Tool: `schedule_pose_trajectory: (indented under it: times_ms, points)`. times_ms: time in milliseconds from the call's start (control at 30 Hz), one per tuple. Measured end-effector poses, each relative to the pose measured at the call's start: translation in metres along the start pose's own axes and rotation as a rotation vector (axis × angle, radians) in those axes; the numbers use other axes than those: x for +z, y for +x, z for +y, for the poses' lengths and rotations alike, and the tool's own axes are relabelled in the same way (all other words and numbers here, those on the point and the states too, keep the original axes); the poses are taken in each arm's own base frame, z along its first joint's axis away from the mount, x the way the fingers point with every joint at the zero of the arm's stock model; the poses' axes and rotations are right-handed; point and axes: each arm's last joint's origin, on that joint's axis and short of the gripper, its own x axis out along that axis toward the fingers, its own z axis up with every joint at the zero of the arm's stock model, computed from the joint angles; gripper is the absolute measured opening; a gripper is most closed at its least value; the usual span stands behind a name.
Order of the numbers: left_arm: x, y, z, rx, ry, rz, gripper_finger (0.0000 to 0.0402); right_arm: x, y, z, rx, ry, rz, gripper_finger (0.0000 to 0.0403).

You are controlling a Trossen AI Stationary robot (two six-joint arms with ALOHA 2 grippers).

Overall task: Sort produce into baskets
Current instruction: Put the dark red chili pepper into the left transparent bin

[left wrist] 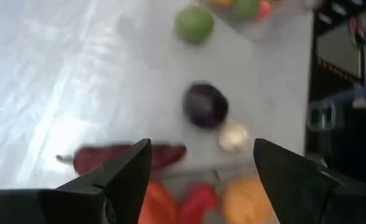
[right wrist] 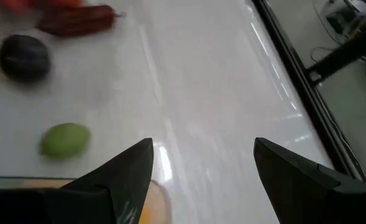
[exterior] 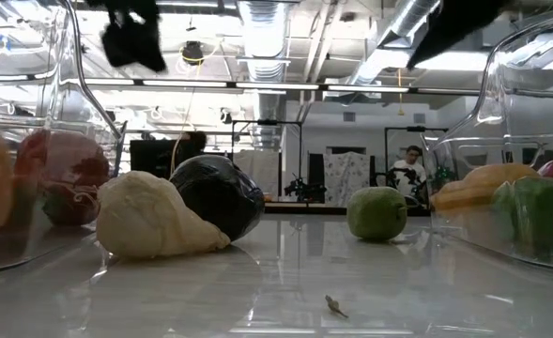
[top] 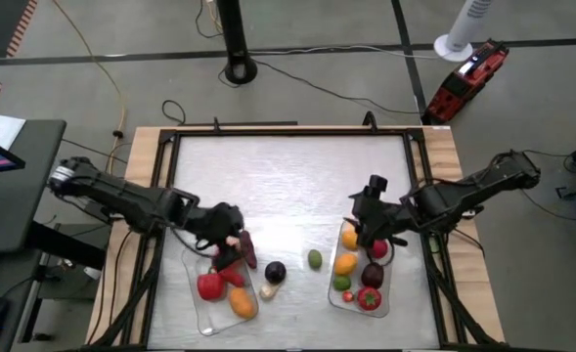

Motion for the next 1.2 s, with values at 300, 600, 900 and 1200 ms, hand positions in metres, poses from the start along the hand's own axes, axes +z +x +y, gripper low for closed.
schedule_pose_trajectory:
  times_ms: [300,600,900,1200]
  points:
    - [0.022,0.062,0.051,0.147,-0.171,0.16,0.0244,-0.02,0.013,-0.041,-0.089,0.117,-0.041,0.0302]
    - [0.049,0.084,0.064,0.087,-0.057,0.291,0.0226,-0.003,0.0,-0.054,-0.091,0.126,-0.241,0.0302]
    - [0.071,0.105,0.051,0.081,0.353,0.547,0.0213,-0.017,0.02,-0.057,-0.143,0.08,-0.313,0.0302]
    - [0.076,0.12,0.034,0.085,0.817,0.59,0.0213,-0.023,0.013,-0.07,-0.105,0.128,-0.316,0.0301]
